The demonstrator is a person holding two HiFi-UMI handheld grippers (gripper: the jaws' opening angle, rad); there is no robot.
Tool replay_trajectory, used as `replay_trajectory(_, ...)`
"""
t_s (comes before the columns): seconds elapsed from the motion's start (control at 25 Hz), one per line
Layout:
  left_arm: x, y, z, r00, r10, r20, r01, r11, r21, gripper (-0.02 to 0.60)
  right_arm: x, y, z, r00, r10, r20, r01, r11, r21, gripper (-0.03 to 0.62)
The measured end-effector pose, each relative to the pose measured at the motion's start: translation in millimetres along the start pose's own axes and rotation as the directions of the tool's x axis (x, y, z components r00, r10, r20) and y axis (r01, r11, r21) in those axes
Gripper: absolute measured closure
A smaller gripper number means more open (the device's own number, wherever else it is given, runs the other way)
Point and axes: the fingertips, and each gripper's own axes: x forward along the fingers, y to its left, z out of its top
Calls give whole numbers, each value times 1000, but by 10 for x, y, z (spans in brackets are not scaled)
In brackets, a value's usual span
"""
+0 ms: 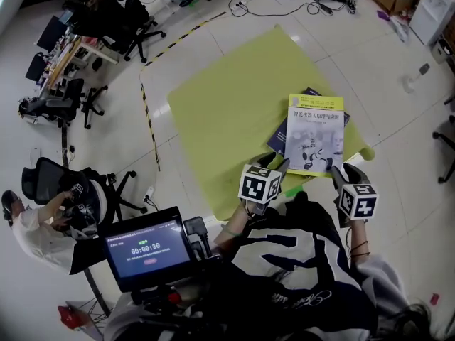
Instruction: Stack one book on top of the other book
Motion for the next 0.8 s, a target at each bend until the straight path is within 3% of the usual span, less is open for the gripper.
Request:
replay_trajectory(0.2,-319,-75,-31,993,-78,91,84,994,-72,393,-212,185,32,995,-15,97,9,998,58,439)
replay_trajectory(0.44,-833,-111,-160,972,-166,168,186,976,-111,396,-496,789,239,960,71,271,-132,968,214,488)
replay_trajectory(0.52,-995,-50,-232,970,-165,181,185,978,-101,430,-525,1045,263,949,96,302,-168,960,223,531)
replay_trajectory(0.8,-1693,234,-612,967,-139,215,153,987,-50,564,-578,2011,17,934,149,325,-221,955,198,586)
